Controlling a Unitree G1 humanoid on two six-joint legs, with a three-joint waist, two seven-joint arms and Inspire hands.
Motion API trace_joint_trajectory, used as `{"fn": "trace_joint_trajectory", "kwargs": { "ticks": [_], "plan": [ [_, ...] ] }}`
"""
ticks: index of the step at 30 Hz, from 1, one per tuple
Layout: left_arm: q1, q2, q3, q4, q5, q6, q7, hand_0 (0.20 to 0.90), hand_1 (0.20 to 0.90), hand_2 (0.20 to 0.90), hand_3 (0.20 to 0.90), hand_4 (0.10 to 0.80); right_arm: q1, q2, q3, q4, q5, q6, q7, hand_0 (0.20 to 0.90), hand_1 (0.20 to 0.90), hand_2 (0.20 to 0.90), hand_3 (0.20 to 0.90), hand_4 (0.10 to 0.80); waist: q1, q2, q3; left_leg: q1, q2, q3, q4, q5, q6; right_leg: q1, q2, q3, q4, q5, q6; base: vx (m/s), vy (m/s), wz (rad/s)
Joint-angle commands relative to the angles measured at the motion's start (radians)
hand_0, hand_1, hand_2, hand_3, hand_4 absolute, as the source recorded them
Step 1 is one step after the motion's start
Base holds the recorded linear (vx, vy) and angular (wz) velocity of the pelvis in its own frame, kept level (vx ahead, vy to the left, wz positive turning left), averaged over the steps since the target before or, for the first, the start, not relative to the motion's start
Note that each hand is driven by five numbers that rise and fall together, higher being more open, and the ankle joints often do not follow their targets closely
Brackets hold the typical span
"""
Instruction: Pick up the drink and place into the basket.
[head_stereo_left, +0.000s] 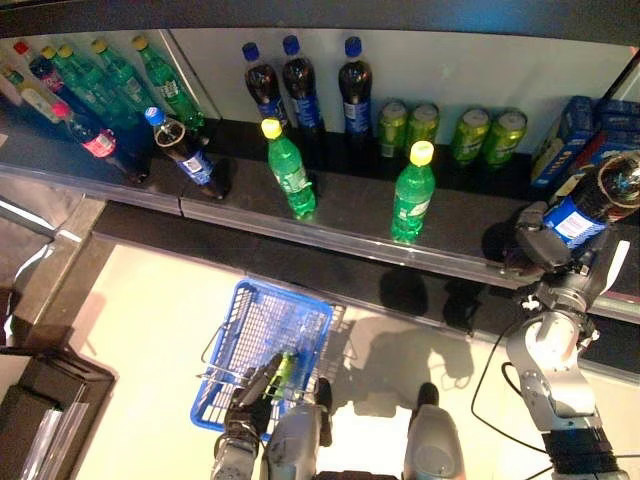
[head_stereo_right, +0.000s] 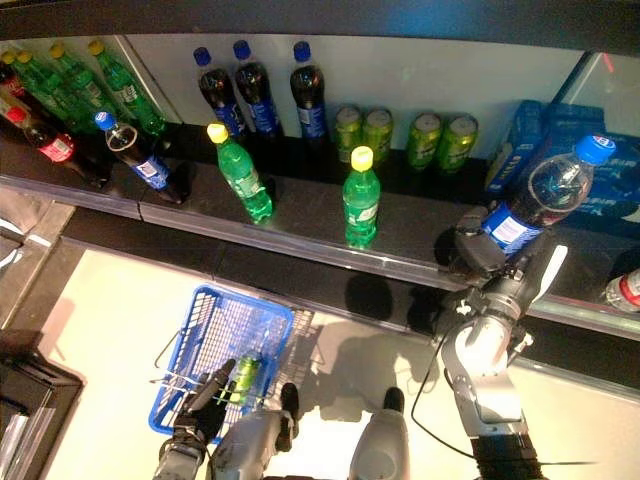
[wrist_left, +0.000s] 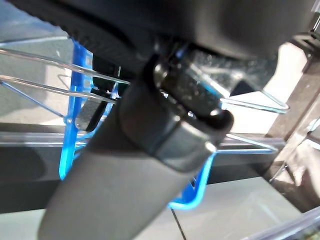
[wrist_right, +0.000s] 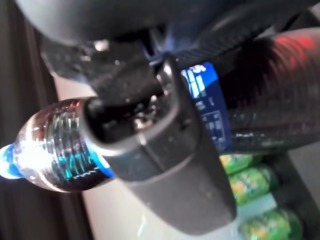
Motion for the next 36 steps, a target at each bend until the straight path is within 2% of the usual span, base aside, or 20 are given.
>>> {"fn": "trace_joint_trajectory", "kwargs": {
  "ticks": [1,5,6,15,23,27,28,33,36],
  "plan": [
    [0.107,0.085,0.033,-0.129,-0.011,-0.123,-0.05,0.3,0.3,0.3,0.2,0.1,-0.031,-0.051,-0.046,-0.198,-0.091,-0.178,0.105,0.3,0.3,0.3,0.2,0.1,0.003,-0.023,-0.22,0.016,0.016,-0.028,0.07,-0.065,-0.004,0.057,0.049,-0.084,0.012,-0.067,-0.098,0.0,0.0,0.0],
    [0.115,0.097,0.048,-0.145,-0.018,-0.122,-0.043,0.3,0.3,0.3,0.2,0.1,0.001,-0.058,-0.036,-0.247,-0.032,-0.218,0.173,0.3,0.3,0.3,0.2,0.1,-0.001,-0.03,-0.242,0.042,0.023,-0.021,0.037,-0.057,-0.009,0.075,0.057,-0.085,-0.009,-0.066,-0.091,0.0,0.0,0.0],
    [0.116,0.106,0.057,-0.141,-0.026,-0.122,-0.048,0.3,0.3,0.3,0.2,0.1,0.01,-0.061,-0.023,-0.272,0.01,-0.237,0.223,0.3,0.3,0.3,0.2,0.1,-0.003,-0.035,-0.257,0.057,0.028,-0.017,0.018,-0.052,-0.014,0.085,0.064,-0.084,-0.022,-0.065,-0.087,0.0,0.0,0.0],
    [0.11,0.119,0.07,-0.155,-0.032,-0.134,-0.072,0.3,0.3,0.3,0.2,0.1,0.006,-0.08,0.059,-0.353,0.121,-0.227,0.433,0.3,0.3,0.3,0.2,0.1,0.0,-0.041,-0.293,0.082,0.039,-0.01,-0.028,-0.031,-0.025,0.108,0.078,-0.086,-0.061,-0.057,-0.084,-0.028,-0.02,0.03],
    [0.074,0.151,0.073,-0.162,-0.038,-0.164,-0.091,0.3,0.3,0.3,0.2,0.1,-0.065,-0.127,0.172,-0.412,0.248,-0.133,0.6,0.3,0.3,0.3,0.2,0.1,0.011,-0.058,-0.299,0.068,0.048,-0.011,-0.029,-0.021,-0.035,0.098,0.079,-0.086,-0.076,-0.049,-0.082,-0.052,-0.037,0.03],
    [0.072,0.156,0.071,-0.161,-0.063,-0.185,-0.125,0.3,0.3,0.3,0.2,0.1,-0.091,-0.14,0.212,-0.424,0.303,-0.083,0.665,0.3,0.3,0.3,0.2,0.1,0.013,-0.054,-0.298,0.066,0.049,-0.019,-0.028,-0.012,-0.037,0.095,0.081,-0.086,-0.072,-0.053,-0.084,-0.018,0.015,0.05],
    [0.068,0.156,0.066,-0.178,-0.069,-0.192,-0.14,0.3,0.3,0.3,0.2,0.1,-0.121,-0.138,0.247,-0.422,0.319,-0.05,0.676,0.3,0.3,0.3,0.2,0.1,0.021,-0.051,-0.298,0.063,0.049,-0.025,-0.025,-0.003,-0.039,0.096,0.082,-0.089,-0.07,-0.056,-0.087,-0.01,0.028,0.06],
    [0.069,0.159,0.042,-0.23,-0.068,-0.205,-0.179,0.3,0.3,0.3,0.2,0.1,-0.157,-0.126,0.309,-0.416,0.332,-0.03,0.697,0.3,0.3,0.3,0.2,0.1,0.049,-0.049,-0.291,0.045,0.046,-0.046,-0.011,0.007,-0.041,0.095,0.075,-0.109,-0.063,-0.06,-0.091,-0.006,0.016,0.11],
    [0.074,0.168,0.022,-0.315,-0.065,-0.202,-0.194,0.3,0.3,0.3,0.2,0.1,-0.189,-0.098,0.37,-0.419,0.307,-0.019,0.692,0.3,0.3,0.3,0.2,0.1,0.081,-0.05,-0.278,0.032,0.036,-0.074,0.0,0.004,-0.039,0.094,0.067,-0.129,-0.05,-0.063,-0.094,-0.001,0.023,0.23]
  ]
}}
